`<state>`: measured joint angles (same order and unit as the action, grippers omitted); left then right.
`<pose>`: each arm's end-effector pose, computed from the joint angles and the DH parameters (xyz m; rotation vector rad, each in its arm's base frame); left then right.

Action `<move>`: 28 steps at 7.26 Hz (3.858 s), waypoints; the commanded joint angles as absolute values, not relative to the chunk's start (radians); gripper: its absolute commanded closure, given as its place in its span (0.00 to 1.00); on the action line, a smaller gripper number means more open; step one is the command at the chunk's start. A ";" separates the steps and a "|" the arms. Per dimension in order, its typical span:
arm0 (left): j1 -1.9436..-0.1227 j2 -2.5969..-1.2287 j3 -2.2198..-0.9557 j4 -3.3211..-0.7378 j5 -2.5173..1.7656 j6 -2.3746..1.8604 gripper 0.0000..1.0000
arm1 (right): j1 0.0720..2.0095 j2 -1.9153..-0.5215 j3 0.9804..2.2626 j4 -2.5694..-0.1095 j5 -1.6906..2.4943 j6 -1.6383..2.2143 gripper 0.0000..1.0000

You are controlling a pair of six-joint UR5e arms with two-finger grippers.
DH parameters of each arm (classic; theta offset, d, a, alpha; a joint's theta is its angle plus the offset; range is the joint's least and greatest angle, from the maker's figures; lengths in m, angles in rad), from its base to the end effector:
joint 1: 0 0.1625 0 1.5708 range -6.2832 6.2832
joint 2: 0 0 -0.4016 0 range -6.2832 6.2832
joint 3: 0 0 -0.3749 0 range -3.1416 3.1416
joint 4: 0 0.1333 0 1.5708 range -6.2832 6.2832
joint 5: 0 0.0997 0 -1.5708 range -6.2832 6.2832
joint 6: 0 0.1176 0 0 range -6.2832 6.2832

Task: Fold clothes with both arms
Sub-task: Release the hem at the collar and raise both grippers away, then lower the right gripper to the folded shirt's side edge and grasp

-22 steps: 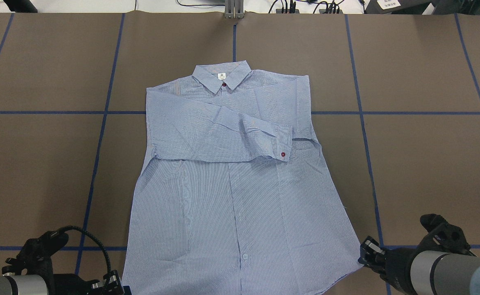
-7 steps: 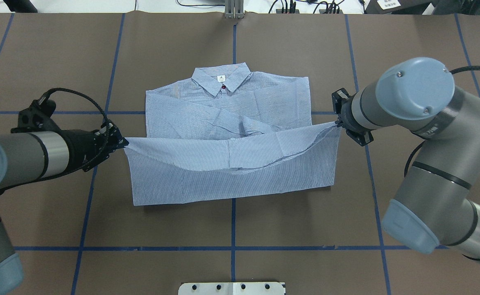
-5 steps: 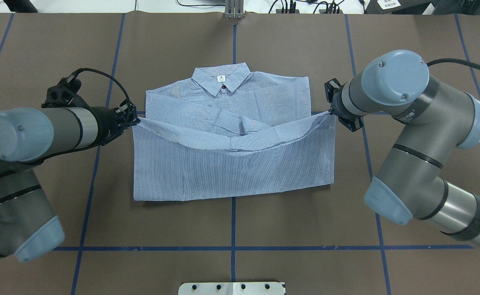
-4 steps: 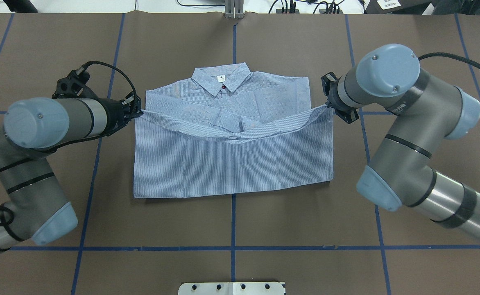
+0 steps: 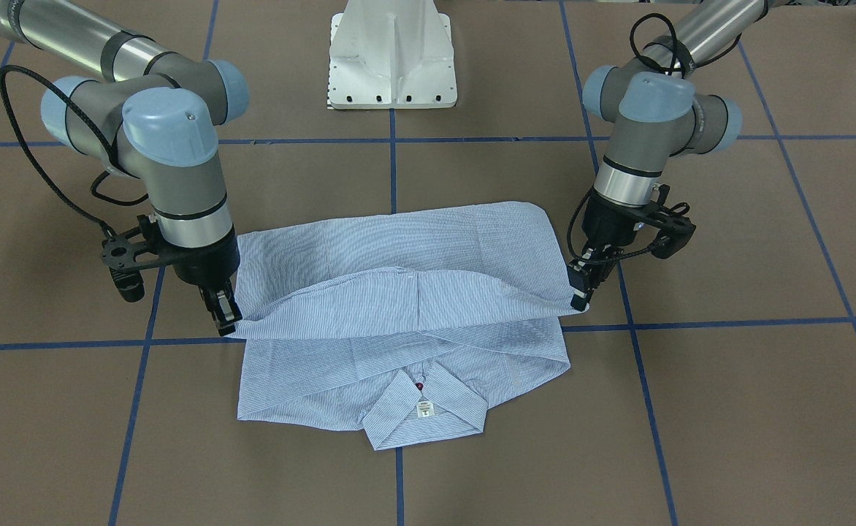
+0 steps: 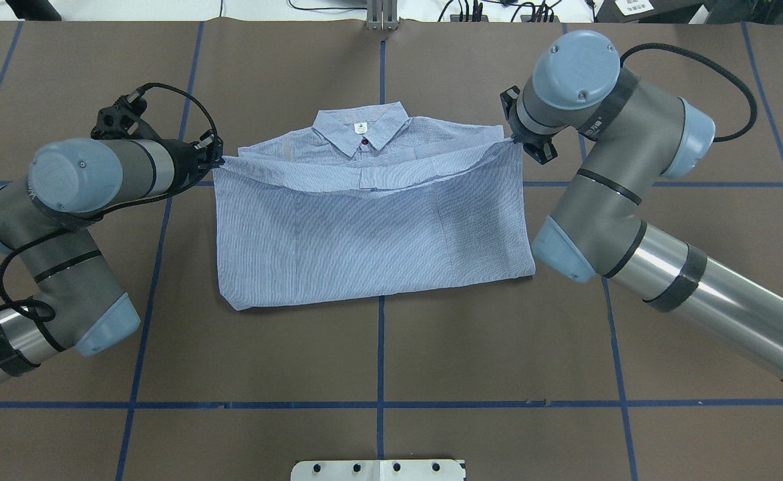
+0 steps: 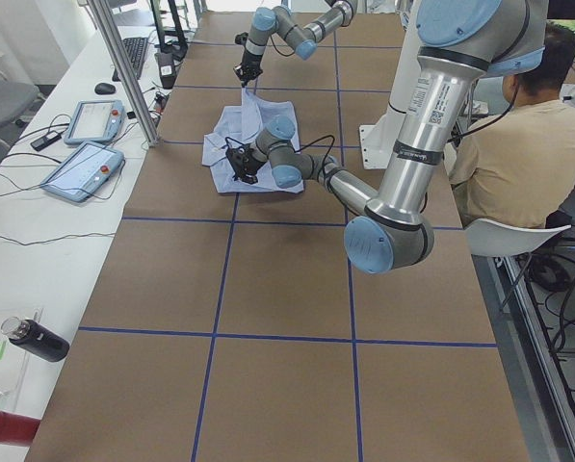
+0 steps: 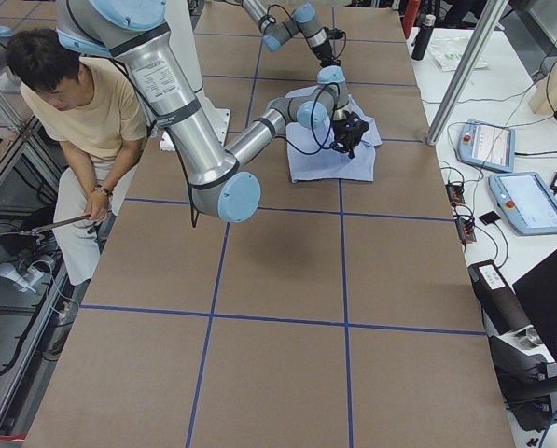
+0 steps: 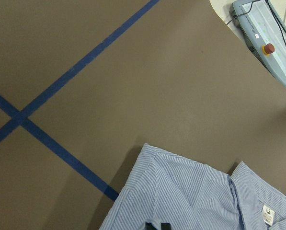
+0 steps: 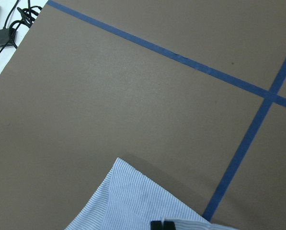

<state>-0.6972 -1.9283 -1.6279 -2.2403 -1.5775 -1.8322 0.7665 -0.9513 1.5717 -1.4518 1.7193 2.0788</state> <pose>0.4012 -0.5088 0.3546 0.2366 1.0976 -0.8564 -0.4168 -0.5623 0.2903 -0.0482 -0.7964 1.1562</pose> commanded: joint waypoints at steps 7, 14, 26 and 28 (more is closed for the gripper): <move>-0.719 -2.051 -1.361 -2.390 -1.546 -1.827 0.59 | 0.793 -0.851 1.273 -1.256 1.720 2.037 0.75; -0.871 -2.043 -1.445 -2.385 -1.704 -1.717 0.39 | 0.749 -0.880 1.442 -1.270 1.770 2.065 0.53; -0.884 -2.016 -1.486 -2.379 -1.687 -1.715 0.39 | 0.522 -1.270 1.784 -1.261 1.709 2.114 0.43; -0.884 -2.011 -1.488 -2.379 -1.680 -1.715 0.39 | 0.522 -1.279 1.781 -1.259 1.695 2.114 0.42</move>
<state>-0.8835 -2.0148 -1.4867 -2.3792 -1.6824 -1.7151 0.5222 -1.2766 1.7826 -1.2599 1.7030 2.1136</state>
